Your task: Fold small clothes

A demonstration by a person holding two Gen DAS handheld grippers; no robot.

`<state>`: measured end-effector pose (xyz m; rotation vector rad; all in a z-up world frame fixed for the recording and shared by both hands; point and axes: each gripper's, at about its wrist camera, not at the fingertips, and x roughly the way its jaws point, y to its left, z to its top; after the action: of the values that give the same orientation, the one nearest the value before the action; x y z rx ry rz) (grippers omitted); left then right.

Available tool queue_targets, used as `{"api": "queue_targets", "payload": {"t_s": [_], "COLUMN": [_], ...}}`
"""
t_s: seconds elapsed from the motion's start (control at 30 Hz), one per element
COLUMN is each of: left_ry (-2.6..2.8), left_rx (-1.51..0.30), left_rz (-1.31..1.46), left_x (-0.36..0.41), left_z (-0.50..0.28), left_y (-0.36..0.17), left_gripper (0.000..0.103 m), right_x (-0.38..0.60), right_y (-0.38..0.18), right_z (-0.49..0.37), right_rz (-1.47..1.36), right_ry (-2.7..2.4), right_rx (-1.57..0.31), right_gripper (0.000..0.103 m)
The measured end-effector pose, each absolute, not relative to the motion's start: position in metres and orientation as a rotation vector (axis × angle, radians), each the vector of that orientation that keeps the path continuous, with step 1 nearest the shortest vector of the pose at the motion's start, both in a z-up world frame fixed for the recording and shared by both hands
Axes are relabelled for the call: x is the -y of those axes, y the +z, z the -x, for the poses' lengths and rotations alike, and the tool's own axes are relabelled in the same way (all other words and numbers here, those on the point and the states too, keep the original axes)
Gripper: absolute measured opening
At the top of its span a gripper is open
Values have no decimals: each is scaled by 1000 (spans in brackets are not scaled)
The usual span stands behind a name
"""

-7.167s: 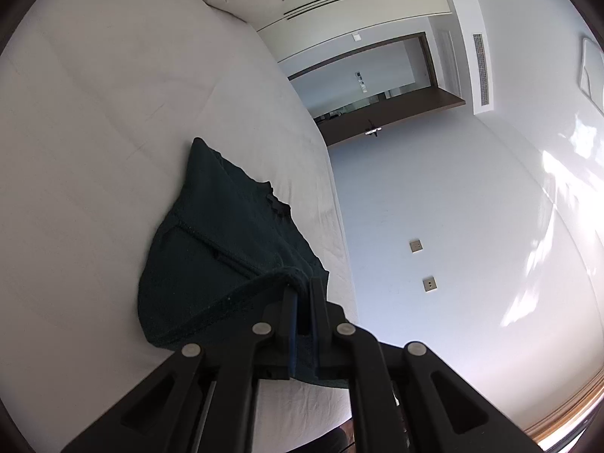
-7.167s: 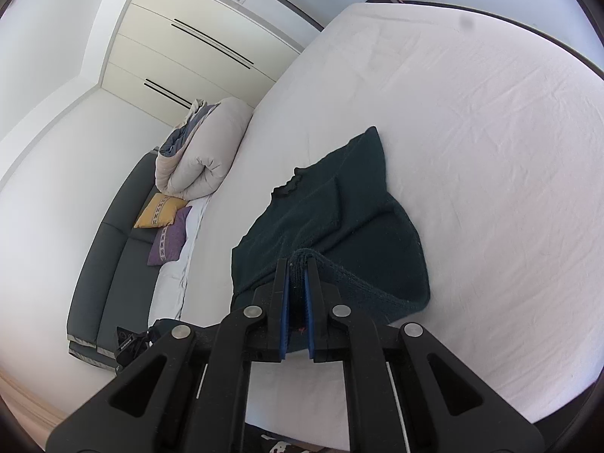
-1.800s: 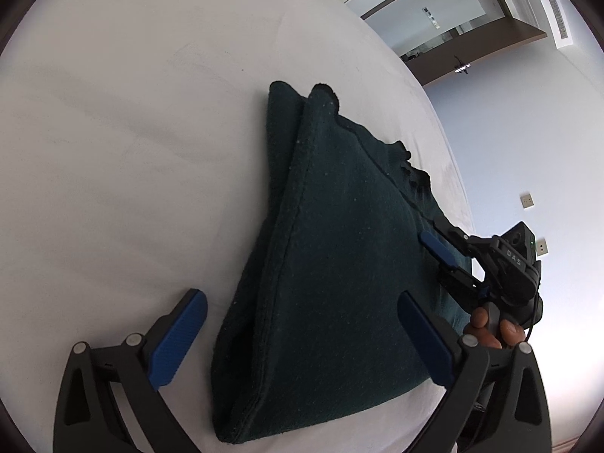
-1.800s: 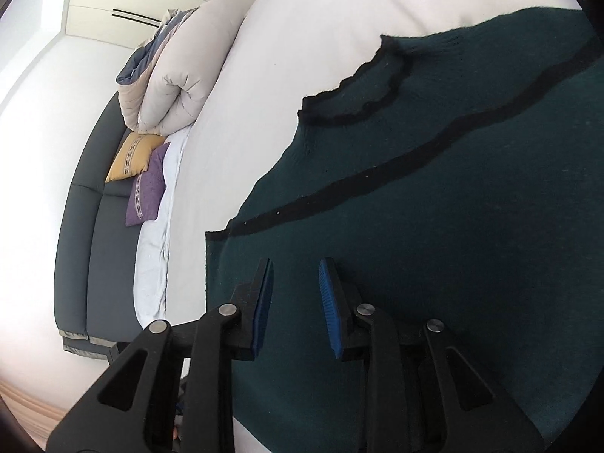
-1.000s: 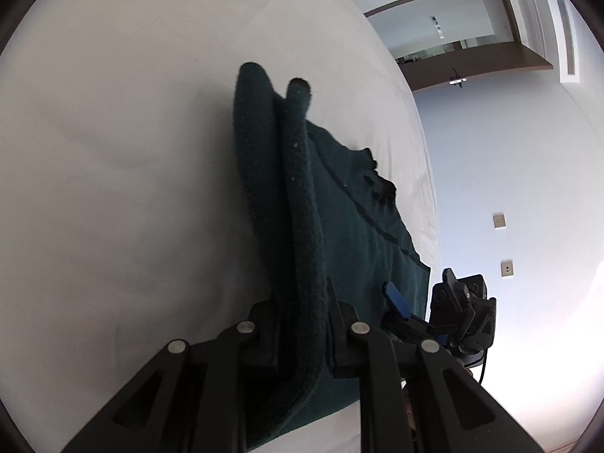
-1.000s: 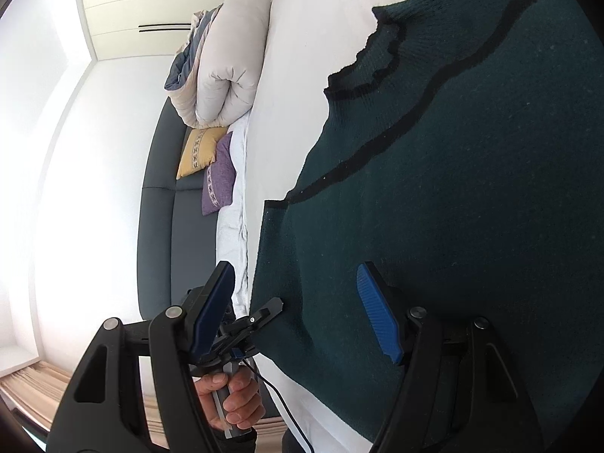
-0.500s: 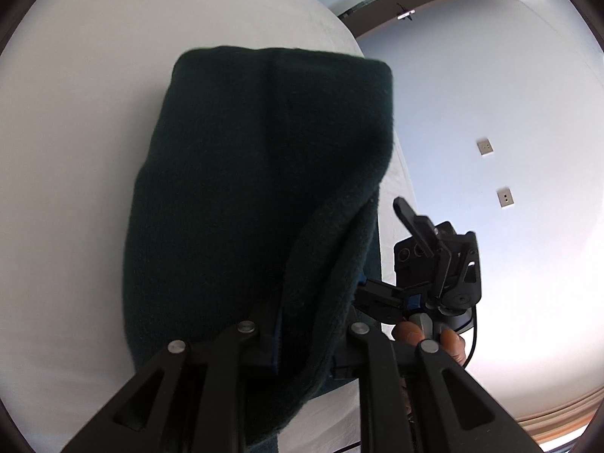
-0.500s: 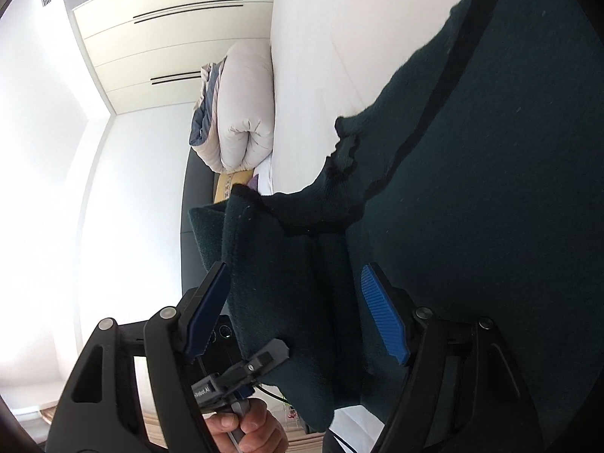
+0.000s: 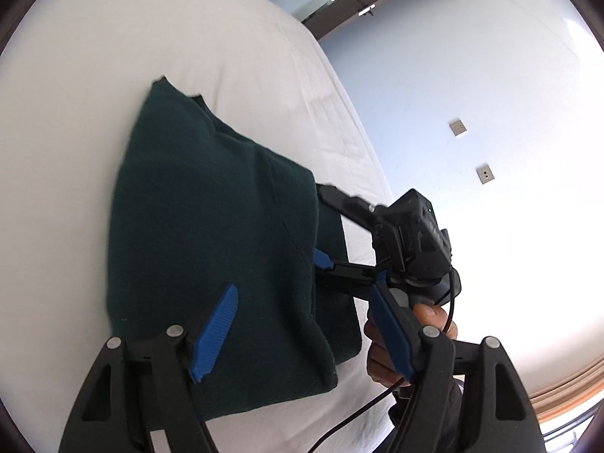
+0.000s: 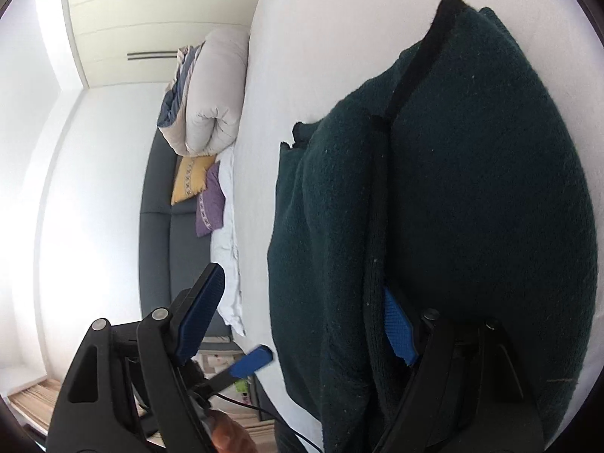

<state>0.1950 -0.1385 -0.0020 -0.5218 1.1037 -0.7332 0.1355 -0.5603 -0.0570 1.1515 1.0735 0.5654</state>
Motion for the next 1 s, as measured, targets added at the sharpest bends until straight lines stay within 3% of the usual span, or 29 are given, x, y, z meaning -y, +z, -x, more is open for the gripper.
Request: {"api": "queue_targets", "payload": {"t_s": [0.13, 0.23, 0.3, 0.37, 0.7, 1.0], "left_ry": [-673, -663, -666, -669, -710, -735], "left_rx": [-1105, -1114, -1109, -1111, -1118, -1122], "left_rz": [545, 597, 586, 584, 549, 457], "left_x": [104, 95, 97, 101, 130, 168], "left_z": [-198, -198, -197, -198, -195, -195], "left_y": [-17, -33, -35, -34, -20, -19], "left_gripper": [76, 76, 76, 76, 79, 79], "right_x": [542, 524, 509, 508, 556, 621], "right_y": [-49, -43, -41, -39, 8, -15], "right_z": [-136, -136, -135, -134, -118, -103], "right_rz": [-1030, -913, -801, -750, -656, -726], "right_ry": [500, 434, 383, 357, 311, 251], "right_rx": [-1132, -1172, -1203, -1209, -1118, -1125], "right_gripper": [70, 49, 24, 17, 14, 14]}}
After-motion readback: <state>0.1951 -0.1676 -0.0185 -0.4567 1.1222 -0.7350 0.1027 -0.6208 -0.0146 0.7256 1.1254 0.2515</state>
